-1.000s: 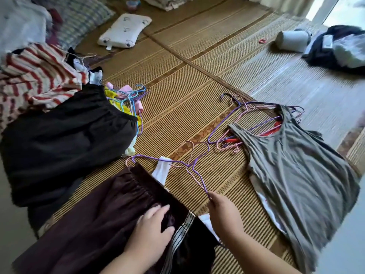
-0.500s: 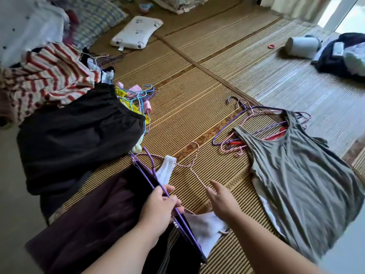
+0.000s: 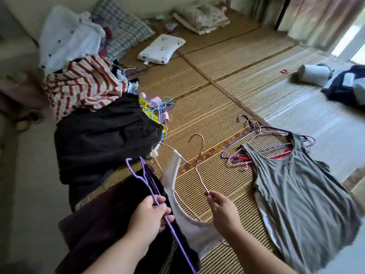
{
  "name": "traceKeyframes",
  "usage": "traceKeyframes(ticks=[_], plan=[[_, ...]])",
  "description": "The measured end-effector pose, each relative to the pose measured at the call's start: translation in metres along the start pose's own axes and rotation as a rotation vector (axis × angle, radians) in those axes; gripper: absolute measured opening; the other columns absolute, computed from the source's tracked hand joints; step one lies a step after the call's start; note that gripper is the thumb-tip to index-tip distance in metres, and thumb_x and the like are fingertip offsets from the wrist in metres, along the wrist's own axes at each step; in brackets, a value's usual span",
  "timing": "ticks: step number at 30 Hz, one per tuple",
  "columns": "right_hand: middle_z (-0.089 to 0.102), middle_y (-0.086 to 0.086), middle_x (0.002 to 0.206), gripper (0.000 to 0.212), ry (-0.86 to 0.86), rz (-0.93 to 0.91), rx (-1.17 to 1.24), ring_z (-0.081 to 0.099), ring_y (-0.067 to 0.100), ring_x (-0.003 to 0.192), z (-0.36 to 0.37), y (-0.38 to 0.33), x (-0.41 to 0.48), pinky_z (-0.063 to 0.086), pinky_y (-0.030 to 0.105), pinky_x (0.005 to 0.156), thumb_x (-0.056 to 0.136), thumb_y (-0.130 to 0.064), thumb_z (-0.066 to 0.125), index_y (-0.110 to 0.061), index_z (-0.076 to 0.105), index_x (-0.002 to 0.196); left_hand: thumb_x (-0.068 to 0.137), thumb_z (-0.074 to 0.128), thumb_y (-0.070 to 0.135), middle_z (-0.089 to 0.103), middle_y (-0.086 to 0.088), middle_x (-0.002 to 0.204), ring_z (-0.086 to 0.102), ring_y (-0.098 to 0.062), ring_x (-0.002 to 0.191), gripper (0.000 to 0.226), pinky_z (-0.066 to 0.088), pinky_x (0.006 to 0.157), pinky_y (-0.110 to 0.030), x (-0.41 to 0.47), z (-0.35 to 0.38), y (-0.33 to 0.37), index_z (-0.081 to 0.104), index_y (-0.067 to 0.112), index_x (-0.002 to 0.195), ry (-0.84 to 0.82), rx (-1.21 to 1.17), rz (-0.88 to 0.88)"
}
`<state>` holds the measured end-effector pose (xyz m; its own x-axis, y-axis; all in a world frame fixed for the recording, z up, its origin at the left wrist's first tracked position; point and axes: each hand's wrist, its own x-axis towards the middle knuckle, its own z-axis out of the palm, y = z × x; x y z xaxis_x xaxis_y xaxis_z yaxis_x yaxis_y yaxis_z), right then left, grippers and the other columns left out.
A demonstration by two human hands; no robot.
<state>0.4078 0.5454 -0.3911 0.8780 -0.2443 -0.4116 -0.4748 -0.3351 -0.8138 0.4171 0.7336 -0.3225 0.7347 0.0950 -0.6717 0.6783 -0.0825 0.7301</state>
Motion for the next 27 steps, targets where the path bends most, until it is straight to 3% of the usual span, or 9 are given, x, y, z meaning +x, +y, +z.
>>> traceKeyframes(ticks=[3,8,11,14,16,19,21,24,27], plan=[[0.062,-0.024,0.075,0.016,0.023,-0.055,0.011,0.057,0.0,0.074,-0.018,-0.037,-0.027,0.042,0.011,0.062,0.093,-0.026,0.056,-0.037,0.062,0.083,0.096,0.044,0.004,0.062,-0.001,0.065,0.065,-0.009,0.052,0.013,0.043,0.052,-0.023,-0.039,-0.012,0.025,0.052,0.013,0.09,-0.005,0.0,0.047],[0.062,-0.031,0.072,0.017,0.043,-0.154,0.001,0.057,-0.009,0.074,-0.052,-0.105,-0.066,0.04,0.012,0.061,0.09,-0.026,0.061,-0.026,0.072,0.103,0.097,0.043,0.004,0.061,-0.004,0.072,0.064,-0.007,0.049,0.015,0.041,0.046,-0.02,-0.094,-0.022,0.063,0.049,0.013,0.087,-0.001,-0.047,0.129],[0.062,-0.028,0.063,0.016,0.108,-0.231,0.01,0.057,-0.006,0.065,-0.083,-0.141,-0.083,0.041,0.007,0.058,0.088,-0.025,0.063,-0.024,0.073,0.101,0.096,0.046,0.005,0.063,-0.003,0.072,0.065,-0.006,0.05,0.013,0.042,0.042,-0.015,-0.11,-0.02,0.081,0.05,0.014,0.087,0.003,-0.041,0.178],[0.066,-0.02,0.071,0.016,0.14,-0.266,0.01,0.058,-0.003,0.065,-0.12,-0.167,-0.097,0.041,0.007,0.059,0.087,-0.025,0.064,-0.023,0.073,0.1,0.096,0.047,0.008,0.066,0.0,0.072,0.066,-0.007,0.053,0.013,0.044,0.044,-0.017,-0.117,-0.013,0.093,0.051,0.016,0.086,0.005,-0.014,0.193],[0.068,-0.019,0.073,0.015,0.165,-0.287,0.036,0.061,0.002,0.068,-0.146,-0.18,-0.108,0.044,0.014,0.064,0.086,-0.024,0.065,-0.023,0.074,0.098,0.096,0.047,0.007,0.065,-0.001,0.074,0.065,-0.009,0.052,0.015,0.043,0.042,-0.016,-0.119,-0.006,0.099,0.049,0.017,0.085,0.008,-0.023,0.191],[0.07,-0.015,0.069,0.013,0.237,-0.338,0.045,0.06,0.003,0.057,-0.183,-0.193,-0.125,0.041,0.008,0.054,0.087,-0.024,0.065,-0.034,0.073,0.082,0.096,0.046,0.007,0.064,-0.002,0.076,0.064,-0.013,0.056,0.016,0.039,0.047,-0.02,-0.119,0.007,0.104,0.048,0.018,0.084,0.015,-0.029,0.176],[0.066,-0.016,0.056,0.012,0.274,-0.355,0.011,0.053,-0.002,0.045,-0.203,-0.199,-0.133,0.036,0.007,0.046,0.087,-0.027,0.064,-0.035,0.072,0.085,0.097,0.045,0.007,0.063,-0.002,0.076,0.064,-0.015,0.058,0.018,0.037,0.049,-0.021,-0.119,0.015,0.105,0.046,0.018,0.082,0.018,-0.039,0.155],[0.064,-0.021,0.061,0.016,0.324,-0.342,-0.05,0.055,0.0,0.057,-0.223,-0.206,-0.14,0.043,0.021,0.061,0.087,-0.032,0.063,-0.028,0.073,0.099,0.097,0.045,0.008,0.064,-0.002,0.077,0.064,-0.016,0.059,0.017,0.037,0.051,-0.023,-0.12,0.023,0.106,0.046,0.018,0.083,0.002,-0.026,0.142],[0.061,-0.025,0.056,0.015,0.329,-0.351,-0.102,0.053,-0.005,0.05,-0.229,-0.21,-0.143,0.039,0.016,0.054,0.087,-0.029,0.063,-0.031,0.072,0.099,0.096,0.046,0.009,0.064,-0.002,0.078,0.065,-0.016,0.06,0.015,0.037,0.052,-0.024,-0.119,0.022,0.107,0.048,0.018,0.085,-0.01,0.01,0.142]])
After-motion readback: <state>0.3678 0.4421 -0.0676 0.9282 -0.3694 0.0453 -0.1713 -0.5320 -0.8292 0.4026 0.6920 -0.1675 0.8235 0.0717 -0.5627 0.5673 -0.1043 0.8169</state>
